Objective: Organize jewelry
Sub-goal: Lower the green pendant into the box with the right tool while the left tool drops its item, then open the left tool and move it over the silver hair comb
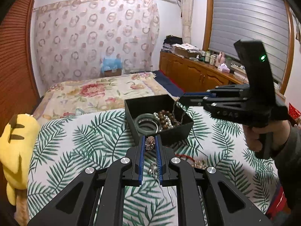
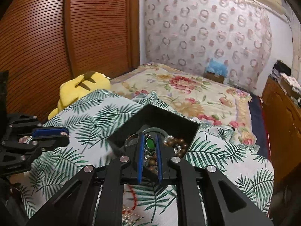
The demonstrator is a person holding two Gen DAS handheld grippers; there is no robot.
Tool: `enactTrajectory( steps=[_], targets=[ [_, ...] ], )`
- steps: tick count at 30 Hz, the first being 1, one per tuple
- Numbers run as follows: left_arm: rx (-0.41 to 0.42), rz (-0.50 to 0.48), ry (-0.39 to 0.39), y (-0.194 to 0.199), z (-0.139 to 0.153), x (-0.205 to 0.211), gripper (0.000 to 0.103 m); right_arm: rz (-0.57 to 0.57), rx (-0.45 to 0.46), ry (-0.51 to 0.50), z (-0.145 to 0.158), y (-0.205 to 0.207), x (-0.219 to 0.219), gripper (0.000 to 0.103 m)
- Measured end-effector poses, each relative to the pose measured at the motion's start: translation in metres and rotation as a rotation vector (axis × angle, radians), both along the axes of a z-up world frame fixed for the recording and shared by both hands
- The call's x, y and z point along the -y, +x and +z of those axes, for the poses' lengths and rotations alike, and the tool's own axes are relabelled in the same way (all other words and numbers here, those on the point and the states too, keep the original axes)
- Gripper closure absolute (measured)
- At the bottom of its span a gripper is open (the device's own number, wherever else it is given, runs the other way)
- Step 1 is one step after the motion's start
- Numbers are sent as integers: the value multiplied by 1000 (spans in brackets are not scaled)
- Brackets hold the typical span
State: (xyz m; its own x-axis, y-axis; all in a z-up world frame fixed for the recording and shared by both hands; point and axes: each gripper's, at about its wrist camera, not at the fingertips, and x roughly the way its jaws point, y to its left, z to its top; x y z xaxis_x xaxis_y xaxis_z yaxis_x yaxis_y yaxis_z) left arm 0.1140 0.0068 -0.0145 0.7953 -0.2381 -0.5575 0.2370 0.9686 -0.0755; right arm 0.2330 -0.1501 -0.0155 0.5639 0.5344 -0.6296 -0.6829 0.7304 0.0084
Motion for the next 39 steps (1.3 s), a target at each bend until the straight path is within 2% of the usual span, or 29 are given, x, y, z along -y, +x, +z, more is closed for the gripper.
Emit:
enactTrajectory(
  steps=[9, 11, 12, 13, 29, 31, 32, 33, 39],
  targets=[
    [-23, -18, 41, 39, -3, 13, 93, -35, -63, -20, -29, 25, 1, 88],
    [-23, -21, 52, 46, -4, 16, 93, -41, -66, -10, -31, 27, 3, 81],
    [-22, -21, 59, 49, -4, 18, 93, -43, -66, 0, -31, 27, 5, 72],
    [-23, -21, 64, 53, -4, 20, 93, -46, -66, 9, -31, 28, 7, 71],
    [-52, -35, 91, 96, -19, 45, 93, -82, -42, 40, -29, 7, 49, 71],
    [-54, -32, 97, 98, -20, 45, 88, -79, -39, 40, -31, 2, 51, 71],
    [-54, -27, 100, 98, -21, 46, 78, -77, -38, 40, -32, 0, 52, 71],
    [-53, -22, 102, 98, -22, 45, 73, -75, -37, 39, -32, -2, 52, 71],
    [-44, -13, 122, 86, -20, 44, 68, -54, -32, 27, -41, -22, 51, 71]
  ],
)
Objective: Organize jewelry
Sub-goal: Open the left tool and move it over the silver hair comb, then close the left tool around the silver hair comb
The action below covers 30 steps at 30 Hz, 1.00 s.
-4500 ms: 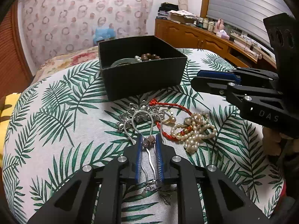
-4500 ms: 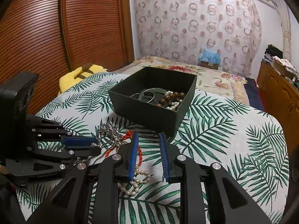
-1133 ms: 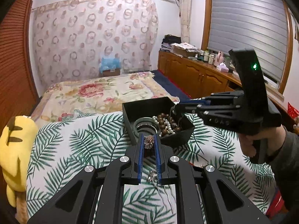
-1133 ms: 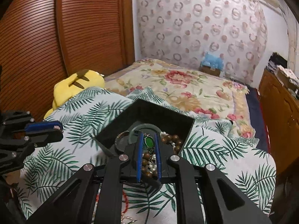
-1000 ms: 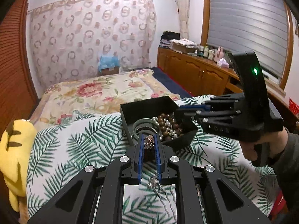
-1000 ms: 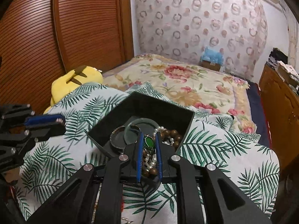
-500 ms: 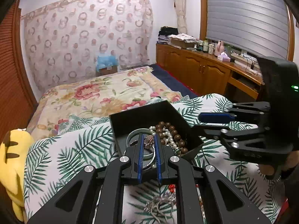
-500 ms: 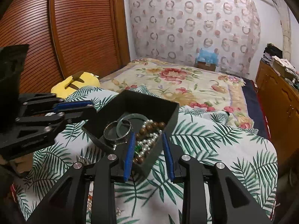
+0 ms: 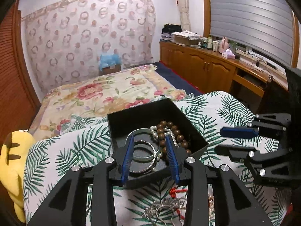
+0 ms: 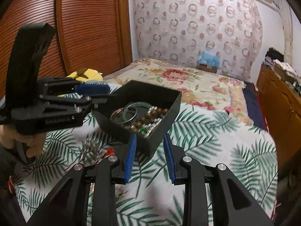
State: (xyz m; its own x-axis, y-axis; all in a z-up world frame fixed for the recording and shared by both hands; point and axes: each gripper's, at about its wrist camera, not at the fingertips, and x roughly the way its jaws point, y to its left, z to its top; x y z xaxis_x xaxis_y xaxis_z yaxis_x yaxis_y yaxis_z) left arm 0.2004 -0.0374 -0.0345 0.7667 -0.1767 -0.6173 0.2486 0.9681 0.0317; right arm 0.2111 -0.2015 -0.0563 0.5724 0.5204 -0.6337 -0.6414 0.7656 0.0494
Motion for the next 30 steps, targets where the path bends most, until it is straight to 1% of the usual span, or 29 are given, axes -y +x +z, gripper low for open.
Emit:
enactTrajectory(
  steps=[1, 3, 7, 13, 18, 22, 23, 24, 26, 29, 30],
  targets=[
    [4, -2, -1, -4, 1, 0, 66, 1, -2, -2, -2, -3, 0, 71],
    [12, -8, -3, -13, 1, -2, 57, 10, -10, -2, -6, -10, 1, 71],
    [12, -21, 4, -28, -1, -2, 57, 27, -36, -14, -14, -21, -1, 71],
    [-8, -28, -10, -47, -11, -7, 48, 58, -82, -37, -28, -35, -6, 71],
    [-56, -25, -14, -56, -27, -11, 41, 78, -105, -67, -39, -42, -12, 71],
    [-97, -24, -10, -59, -42, -11, 40, 95, -122, -70, -44, -47, -15, 71],
    [-110, -24, -7, -59, -46, -11, 40, 104, -130, -78, -46, -48, -16, 73],
    [-117, -22, -3, -58, -49, -10, 40, 111, -133, -83, -47, -50, -17, 79],
    [-135, -15, 11, -56, -52, -8, 40, 115, -131, -97, -48, -51, -18, 79],
    [-148, -17, 9, -55, -55, -7, 40, 106, -117, -121, -48, -53, -18, 84],
    [-155, -18, 12, -54, -56, -6, 40, 99, -117, -125, -48, -53, -16, 90]
  ],
)
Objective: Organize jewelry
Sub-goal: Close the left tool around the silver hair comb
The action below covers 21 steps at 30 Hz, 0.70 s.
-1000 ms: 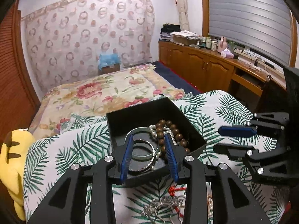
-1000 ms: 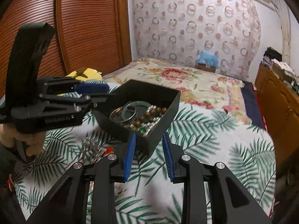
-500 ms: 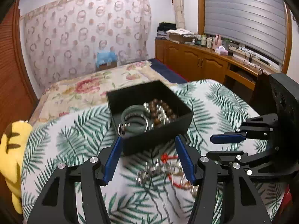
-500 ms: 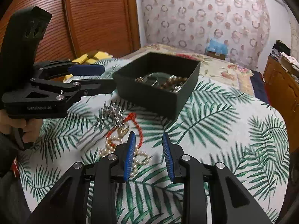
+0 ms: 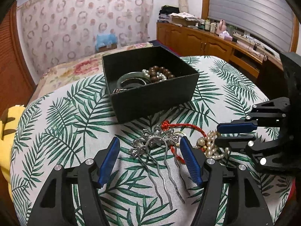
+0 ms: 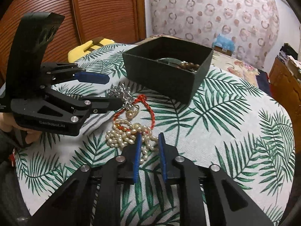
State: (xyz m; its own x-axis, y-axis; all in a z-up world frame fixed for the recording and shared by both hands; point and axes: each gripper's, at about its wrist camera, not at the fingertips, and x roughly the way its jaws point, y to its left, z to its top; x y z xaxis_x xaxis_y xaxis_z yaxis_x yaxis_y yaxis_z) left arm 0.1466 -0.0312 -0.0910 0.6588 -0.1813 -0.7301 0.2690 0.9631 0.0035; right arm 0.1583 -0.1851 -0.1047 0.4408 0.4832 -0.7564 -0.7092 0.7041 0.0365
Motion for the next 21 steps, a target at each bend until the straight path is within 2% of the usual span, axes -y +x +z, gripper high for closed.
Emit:
enactTrajectory(
  steps=[3, 16, 19, 21],
  targets=[
    [-13, -3, -2, 2, -2, 1, 40, -18, -5, -5, -1, 2, 7, 102],
    [-44, 4, -13, 11, -9, 3, 40, -29, -25, 12, -3, 7, 16, 103],
    [-41, -3, -12, 11, -8, 5, 46, -29, -25, 12, -3, 7, 16, 103],
    [-38, -4, -8, 9, -8, 6, 47, -29, -25, 12, -3, 7, 16, 103]
  ],
)
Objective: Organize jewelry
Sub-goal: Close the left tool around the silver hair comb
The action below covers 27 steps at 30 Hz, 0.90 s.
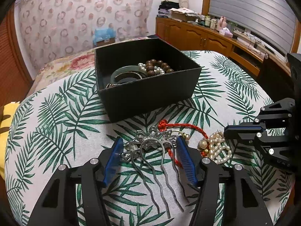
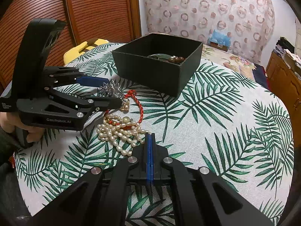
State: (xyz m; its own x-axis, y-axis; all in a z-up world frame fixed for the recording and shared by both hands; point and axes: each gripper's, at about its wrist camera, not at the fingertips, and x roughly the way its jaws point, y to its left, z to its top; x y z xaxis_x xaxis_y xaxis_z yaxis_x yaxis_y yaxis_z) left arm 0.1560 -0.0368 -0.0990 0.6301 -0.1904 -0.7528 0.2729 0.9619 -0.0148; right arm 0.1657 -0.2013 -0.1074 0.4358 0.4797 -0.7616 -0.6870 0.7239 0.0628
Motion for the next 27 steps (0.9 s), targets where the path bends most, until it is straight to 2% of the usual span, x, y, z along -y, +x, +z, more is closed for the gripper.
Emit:
enactTrajectory(
  steps=[5, 23, 27],
  targets=[
    [7, 10, 3, -5, 1, -3, 50, 0, 0, -1, 0, 1, 0, 103],
    [83, 59, -46, -31, 23, -28, 50, 0, -6, 5, 0, 1, 0, 102],
    [96, 57, -56, -37, 26, -29, 50, -2, 23, -22, 1, -1, -1, 102]
  ],
)
